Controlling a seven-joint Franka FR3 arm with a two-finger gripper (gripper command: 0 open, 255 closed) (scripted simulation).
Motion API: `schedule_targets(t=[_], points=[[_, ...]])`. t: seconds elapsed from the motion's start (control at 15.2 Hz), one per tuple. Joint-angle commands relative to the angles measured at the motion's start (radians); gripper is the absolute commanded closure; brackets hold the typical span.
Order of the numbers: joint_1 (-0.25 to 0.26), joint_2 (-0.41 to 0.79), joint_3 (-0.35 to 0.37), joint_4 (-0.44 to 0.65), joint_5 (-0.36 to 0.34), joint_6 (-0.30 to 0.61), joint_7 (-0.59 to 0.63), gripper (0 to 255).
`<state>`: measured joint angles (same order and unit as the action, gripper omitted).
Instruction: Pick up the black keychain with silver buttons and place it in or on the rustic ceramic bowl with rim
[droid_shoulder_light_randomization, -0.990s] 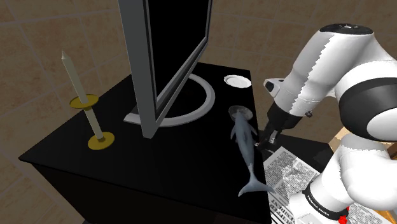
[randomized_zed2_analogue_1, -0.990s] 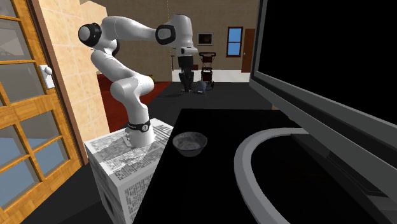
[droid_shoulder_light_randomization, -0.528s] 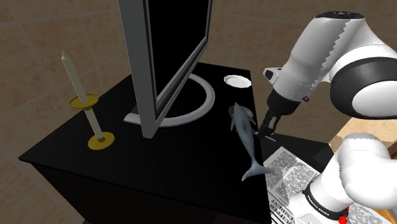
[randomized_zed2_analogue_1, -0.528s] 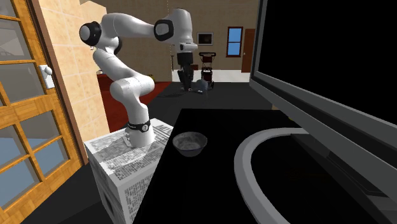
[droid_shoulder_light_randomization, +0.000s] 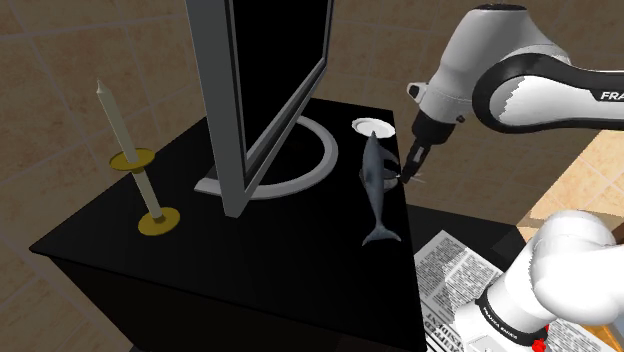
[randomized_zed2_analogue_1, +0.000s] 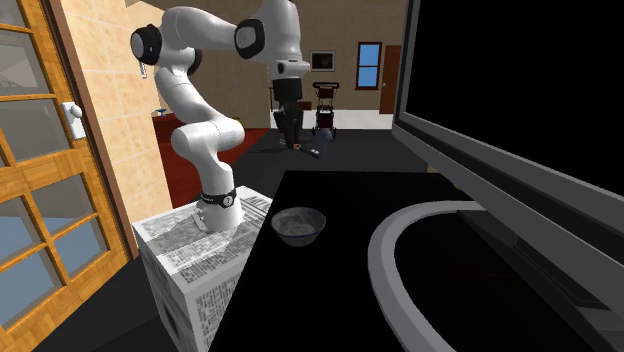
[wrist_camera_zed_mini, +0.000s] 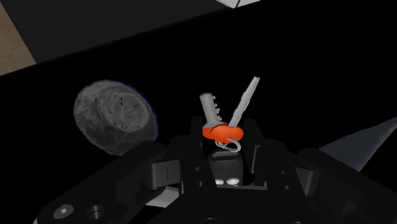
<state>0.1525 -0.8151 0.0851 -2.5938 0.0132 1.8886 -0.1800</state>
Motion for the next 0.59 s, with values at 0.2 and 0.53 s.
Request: schedule_targets(t=[0.2,0.53], points=[[-0.051,0.128,-0.090,0.077,-0.056,0.055,-0.101,255],[-0.086,0.270,-0.175,0.185,-0.090,0.094,-0.198,255]])
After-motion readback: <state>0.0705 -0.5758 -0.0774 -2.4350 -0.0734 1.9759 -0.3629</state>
